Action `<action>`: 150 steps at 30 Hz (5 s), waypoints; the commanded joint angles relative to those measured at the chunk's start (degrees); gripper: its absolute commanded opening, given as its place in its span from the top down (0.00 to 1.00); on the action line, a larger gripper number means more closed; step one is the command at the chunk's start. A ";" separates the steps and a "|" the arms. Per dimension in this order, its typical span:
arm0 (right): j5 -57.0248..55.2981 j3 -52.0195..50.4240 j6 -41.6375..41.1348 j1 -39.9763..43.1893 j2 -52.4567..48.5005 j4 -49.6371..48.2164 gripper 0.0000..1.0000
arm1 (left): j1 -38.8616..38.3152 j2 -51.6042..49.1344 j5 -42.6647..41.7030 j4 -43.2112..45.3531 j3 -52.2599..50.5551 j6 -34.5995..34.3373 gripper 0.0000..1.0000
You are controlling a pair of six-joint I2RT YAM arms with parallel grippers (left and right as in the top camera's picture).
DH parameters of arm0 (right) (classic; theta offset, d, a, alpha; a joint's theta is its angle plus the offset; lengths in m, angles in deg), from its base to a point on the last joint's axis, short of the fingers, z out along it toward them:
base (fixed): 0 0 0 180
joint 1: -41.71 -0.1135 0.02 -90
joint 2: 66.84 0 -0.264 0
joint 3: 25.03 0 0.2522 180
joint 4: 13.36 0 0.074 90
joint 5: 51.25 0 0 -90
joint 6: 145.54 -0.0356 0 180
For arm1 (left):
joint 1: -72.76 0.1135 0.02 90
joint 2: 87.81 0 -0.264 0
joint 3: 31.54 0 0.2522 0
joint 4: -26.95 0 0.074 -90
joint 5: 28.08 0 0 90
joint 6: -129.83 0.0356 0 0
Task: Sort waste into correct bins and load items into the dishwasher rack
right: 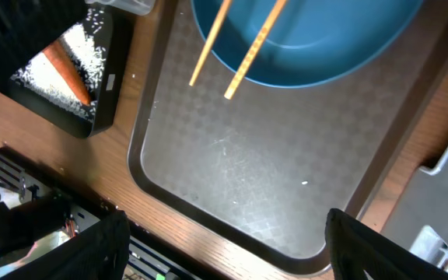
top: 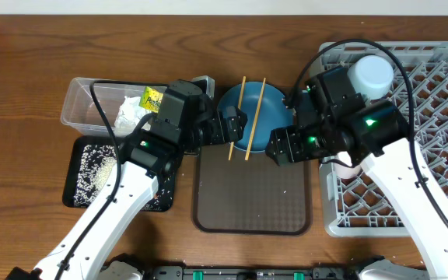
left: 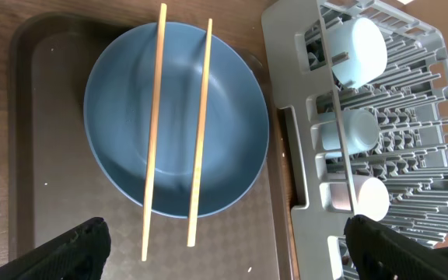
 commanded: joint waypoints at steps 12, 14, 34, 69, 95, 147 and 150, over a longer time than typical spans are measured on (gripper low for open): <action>-3.17 0.00 -2.10 -0.87 -1.92 -1.36 0.20 | -0.07 0.28 0.74 -0.15 0.07 0.61 0.01; -3.21 -0.02 -2.05 -0.87 -2.60 -1.14 0.20 | -0.07 0.28 0.74 -0.17 0.07 0.61 0.01; -7.63 -0.17 -0.57 -0.87 -7.06 -4.68 0.14 | -0.07 0.28 0.74 -0.15 0.07 0.61 0.01; -3.13 -0.28 -0.55 -1.18 -7.08 -9.49 0.12 | -0.07 0.28 0.74 -0.15 0.07 0.61 0.01; -7.04 -0.28 -2.54 -2.21 -19.69 -20.55 0.31 | -0.07 0.28 0.74 -0.15 0.07 0.61 0.01; -10.71 -0.33 -13.88 -1.75 -33.05 -35.60 0.73 | 0.04 0.28 42.29 -2.73 0.07 13.46 0.01; -10.91 -0.33 -13.86 -1.73 -33.14 -35.58 0.95 | 0.04 0.28 42.29 -2.73 0.07 13.46 0.01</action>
